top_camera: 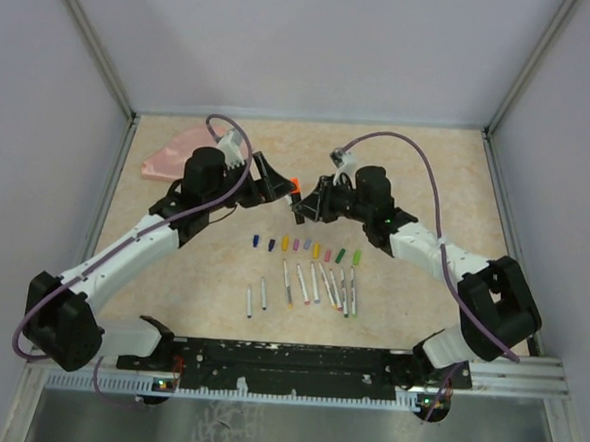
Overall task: Open the pen caps
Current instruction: Pick up the pen from the center of the board.
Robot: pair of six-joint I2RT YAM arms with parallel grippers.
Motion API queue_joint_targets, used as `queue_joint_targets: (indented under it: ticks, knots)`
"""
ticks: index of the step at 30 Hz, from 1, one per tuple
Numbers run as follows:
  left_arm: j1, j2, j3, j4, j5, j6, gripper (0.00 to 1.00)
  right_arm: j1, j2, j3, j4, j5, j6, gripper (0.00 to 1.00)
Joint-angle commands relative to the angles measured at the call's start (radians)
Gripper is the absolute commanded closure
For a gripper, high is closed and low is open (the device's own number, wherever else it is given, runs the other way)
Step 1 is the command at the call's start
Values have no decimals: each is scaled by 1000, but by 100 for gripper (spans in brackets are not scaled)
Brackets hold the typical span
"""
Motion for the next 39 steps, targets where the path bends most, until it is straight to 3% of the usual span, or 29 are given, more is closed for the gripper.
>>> queue_joint_targets:
  ticks: [1,21,26,33,37,39]
  knots:
    - [-33,41,81,-124,-174,6,14,23,-46,28,24,-4,-21,100]
    - [-97,191,204,-221,-213,51,47,81,-50,68,-29,42,-70,100]
    - [-97,206,209,-221,-176,60,65,88,-45,71,-24,35,-68,100]
    - [-95,177,187,-190,-162,92,100,89,-55,69,-18,17,-61,100]
    - [-85,96,118,-72,-156,120,100,90,-71,53,14,-13,-35,59]
    - [-69,62,86,-30,-130,123,100,90,-81,39,33,-28,-18,48]
